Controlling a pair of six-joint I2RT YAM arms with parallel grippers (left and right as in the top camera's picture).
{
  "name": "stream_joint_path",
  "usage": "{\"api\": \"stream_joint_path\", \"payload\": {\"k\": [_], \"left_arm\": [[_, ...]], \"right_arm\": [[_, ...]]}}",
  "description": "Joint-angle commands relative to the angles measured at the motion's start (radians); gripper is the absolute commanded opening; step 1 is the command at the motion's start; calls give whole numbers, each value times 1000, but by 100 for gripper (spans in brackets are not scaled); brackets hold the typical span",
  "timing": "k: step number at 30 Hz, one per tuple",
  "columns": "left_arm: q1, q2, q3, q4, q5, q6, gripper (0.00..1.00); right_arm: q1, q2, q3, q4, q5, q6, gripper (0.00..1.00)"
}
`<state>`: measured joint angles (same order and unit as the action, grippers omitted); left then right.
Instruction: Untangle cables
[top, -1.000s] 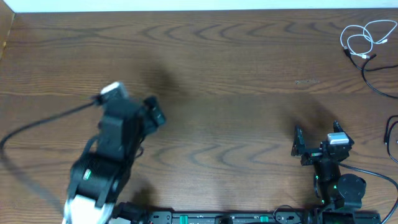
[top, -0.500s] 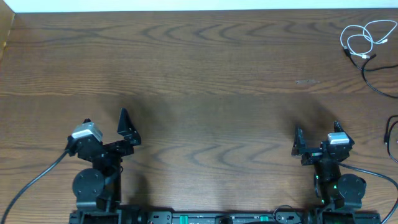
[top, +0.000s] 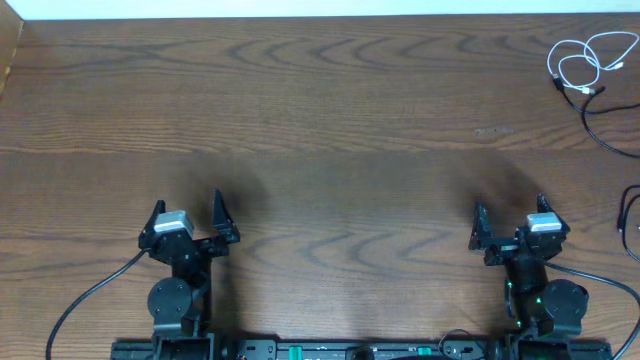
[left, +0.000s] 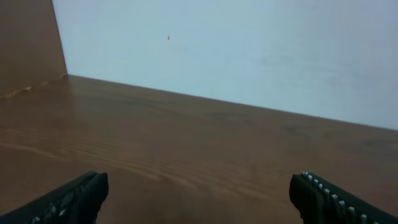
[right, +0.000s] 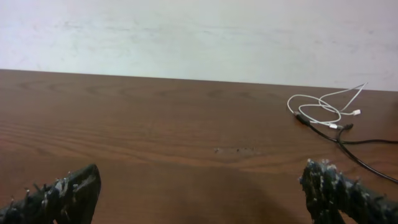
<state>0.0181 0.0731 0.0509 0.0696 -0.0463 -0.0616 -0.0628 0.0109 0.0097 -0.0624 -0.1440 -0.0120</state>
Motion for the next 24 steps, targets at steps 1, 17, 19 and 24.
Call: {"api": "stream_joint_path", "payload": {"k": [1,17,19,24], "left_arm": [[5,-38,-48,7,6,24,98],[5,-69,-47,-141,13,31,98],[5,-68,-47,-141,13,31,98],[5,-68,-47,-141,13,31,98]], "right_arm": [[-3,-6,-4,-1,3,-12,99],[-3,-6,-4,-1,3,-12,99],[-3,-6,-4,-1,4,-12,99],[-3,-6,-4,-1,3,-12,99]]}}
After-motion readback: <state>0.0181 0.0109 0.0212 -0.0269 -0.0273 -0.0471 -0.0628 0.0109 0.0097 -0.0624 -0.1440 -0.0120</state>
